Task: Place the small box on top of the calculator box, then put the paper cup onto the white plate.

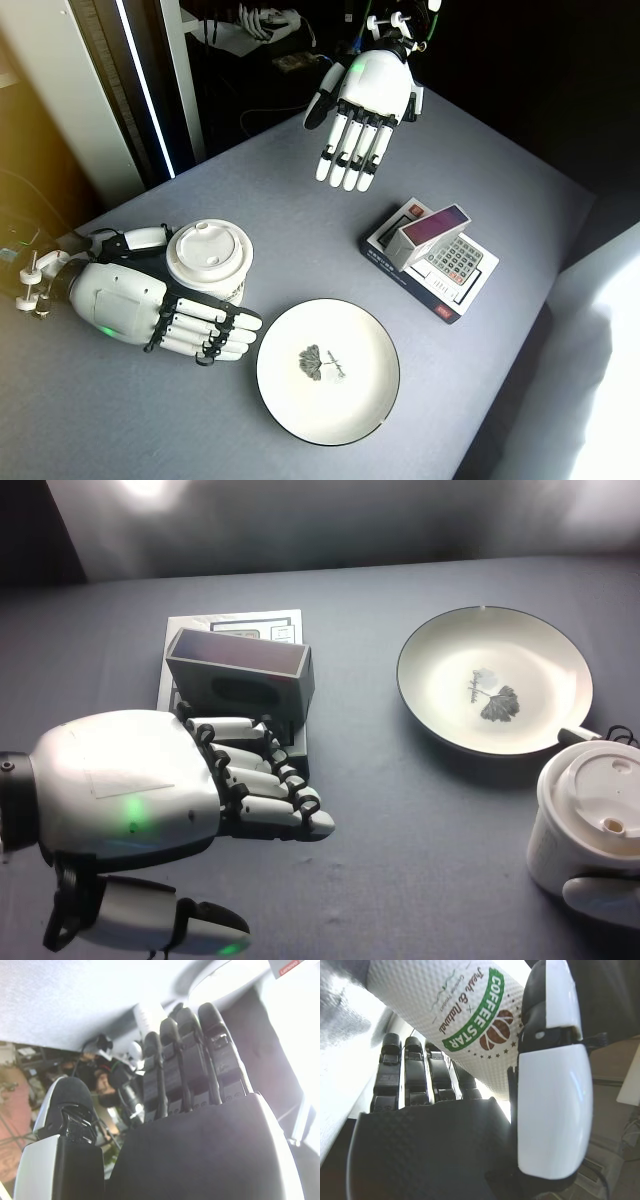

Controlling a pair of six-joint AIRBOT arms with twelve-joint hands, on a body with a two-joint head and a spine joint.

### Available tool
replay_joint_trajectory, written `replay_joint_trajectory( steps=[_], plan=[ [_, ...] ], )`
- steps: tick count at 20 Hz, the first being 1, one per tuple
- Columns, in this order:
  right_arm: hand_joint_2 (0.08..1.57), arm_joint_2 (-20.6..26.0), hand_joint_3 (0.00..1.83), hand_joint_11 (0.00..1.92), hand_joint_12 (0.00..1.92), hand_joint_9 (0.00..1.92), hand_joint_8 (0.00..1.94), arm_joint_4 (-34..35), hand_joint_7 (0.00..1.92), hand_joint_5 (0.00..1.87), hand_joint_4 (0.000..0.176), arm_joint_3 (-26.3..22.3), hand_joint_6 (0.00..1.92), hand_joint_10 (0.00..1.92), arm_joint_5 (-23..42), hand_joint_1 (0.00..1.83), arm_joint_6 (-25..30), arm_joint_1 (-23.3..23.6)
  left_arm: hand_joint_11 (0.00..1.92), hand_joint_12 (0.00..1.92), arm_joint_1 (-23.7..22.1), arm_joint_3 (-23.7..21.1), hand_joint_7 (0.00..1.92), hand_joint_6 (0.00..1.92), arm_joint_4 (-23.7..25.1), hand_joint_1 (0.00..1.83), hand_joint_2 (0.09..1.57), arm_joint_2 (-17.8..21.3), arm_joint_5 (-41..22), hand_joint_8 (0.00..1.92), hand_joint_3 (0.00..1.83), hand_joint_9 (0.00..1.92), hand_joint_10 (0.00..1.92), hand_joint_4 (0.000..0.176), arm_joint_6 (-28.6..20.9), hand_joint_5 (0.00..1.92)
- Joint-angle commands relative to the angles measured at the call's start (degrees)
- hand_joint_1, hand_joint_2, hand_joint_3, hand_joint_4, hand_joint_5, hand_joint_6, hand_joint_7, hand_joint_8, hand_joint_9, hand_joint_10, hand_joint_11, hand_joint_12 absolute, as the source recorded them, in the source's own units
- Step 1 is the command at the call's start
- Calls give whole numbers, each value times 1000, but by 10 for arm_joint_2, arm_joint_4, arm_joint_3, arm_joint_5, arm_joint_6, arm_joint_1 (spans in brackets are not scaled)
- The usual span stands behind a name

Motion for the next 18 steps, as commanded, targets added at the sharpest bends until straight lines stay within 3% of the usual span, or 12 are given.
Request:
replay_joint_trajectory(
  steps=[1, 3, 5, 7, 9, 10, 13, 15, 16, 18],
  plan=[
    [856, 2, 3, 0, 342, 147, 12, -3, 177, 212, 0, 3, 12, 18, 67, 1009, -4, 6, 42, 763, -7, -3, 353, 0, -18, 213, 1305, 2, -52, 0, 6, 371, 2, 0, -1, 332],
    [893, 2, 14, 0, 304, 166, 9, -1, 186, 223, 0, 3, 9, 16, 67, 977, -3, 6, 56, 760, -7, -3, 369, 7, -18, 236, 1300, 2, -52, 6, 1, 379, 5, 0, -2, 353],
    [886, 2, 5, 0, 474, 205, 12, -1, 242, 281, 0, 3, 14, 16, 67, 972, 1, 6, 9, 743, -8, -3, 352, 2, -18, 324, 1303, 2, -52, 1, 1, 356, 0, 0, -2, 349],
    [911, 2, 10, 0, 573, 252, 12, -2, 290, 321, 0, 3, 12, 18, 67, 983, 1, 6, 41, 747, -8, -3, 365, 3, -18, 228, 1309, 2, -52, 5, 4, 374, 8, 0, -2, 346],
    [881, 2, 0, 0, 701, 358, 14, -2, 397, 400, 0, 3, 13, 23, 67, 988, 1, 6, 37, 747, -8, -3, 352, 3, -19, 348, 1297, 2, -52, 4, 0, 361, 6, 0, -2, 350],
    [915, 2, 9, 0, 687, 365, 10, -2, 407, 408, 0, 3, 10, 17, 67, 1046, 1, 6, 78, 755, -8, -3, 390, 9, -19, 274, 1297, 2, -52, 16, 0, 397, 18, 0, -2, 371],
    [965, 2, 12, 0, 873, 440, 14, -2, 472, 459, 0, 3, 13, 25, 67, 1109, 1, 6, 88, 736, -8, -3, 422, 1, -19, 288, 1293, 2, -52, 5, 0, 422, 7, 0, -2, 397],
    [965, 2, 5, 0, 978, 462, 4, -1, 476, 473, 0, 3, 8, 18, 67, 1100, 1, 6, 10, 740, -8, -2, 358, 6, -19, 286, 1316, 2, -52, 6, 2, 352, 5, 0, -2, 352],
    [966, 1, 1, 39, 1089, 540, 10, -1, 574, 532, 0, 3, 9, 19, 67, 1095, 4, 6, 0, 762, -8, -2, 332, 1, -19, 352, 1305, 2, -52, 2, 0, 335, 3, 0, -2, 329],
    [966, -1, 1, 39, 1089, 540, 10, -1, 574, 532, 0, 3, 9, 19, 67, 1095, 11, 6, 0, 762, -8, -2, 332, 1, -19, 352, 1305, 2, -52, 2, 0, 335, 3, 0, -2, 329]
  ],
)
